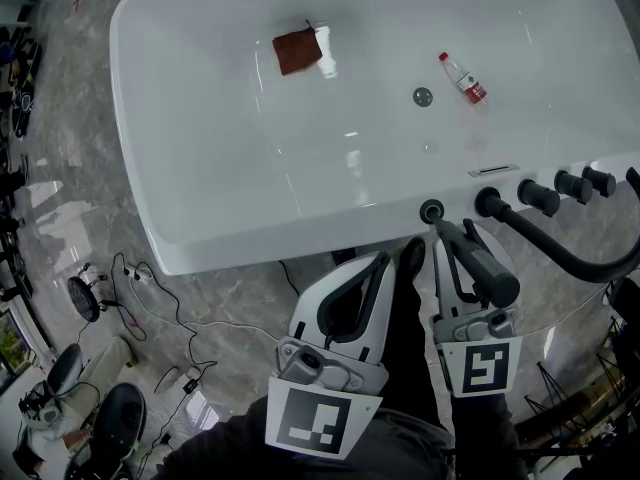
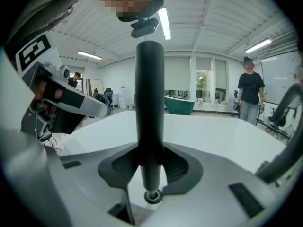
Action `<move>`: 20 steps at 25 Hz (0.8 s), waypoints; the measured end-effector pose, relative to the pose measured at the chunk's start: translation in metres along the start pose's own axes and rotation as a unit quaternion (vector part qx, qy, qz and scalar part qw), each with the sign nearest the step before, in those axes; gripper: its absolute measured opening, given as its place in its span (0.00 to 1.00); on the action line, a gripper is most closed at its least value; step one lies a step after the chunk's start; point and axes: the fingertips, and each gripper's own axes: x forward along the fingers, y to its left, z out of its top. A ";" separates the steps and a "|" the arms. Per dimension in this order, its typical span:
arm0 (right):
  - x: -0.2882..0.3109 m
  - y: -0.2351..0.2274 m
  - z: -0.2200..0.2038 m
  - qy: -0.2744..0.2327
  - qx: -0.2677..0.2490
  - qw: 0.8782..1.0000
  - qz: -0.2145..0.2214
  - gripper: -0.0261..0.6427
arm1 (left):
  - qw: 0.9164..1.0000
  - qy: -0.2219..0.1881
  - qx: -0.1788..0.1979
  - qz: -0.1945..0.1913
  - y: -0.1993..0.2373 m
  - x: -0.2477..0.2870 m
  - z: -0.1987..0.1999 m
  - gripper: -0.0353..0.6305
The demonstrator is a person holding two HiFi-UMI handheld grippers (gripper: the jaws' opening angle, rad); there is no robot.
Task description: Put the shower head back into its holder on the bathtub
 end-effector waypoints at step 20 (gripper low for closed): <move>0.020 0.002 -0.040 0.034 0.001 0.999 -0.003 0.25 | 1.000 0.018 -0.015 -0.001 0.013 0.002 -0.024 0.06</move>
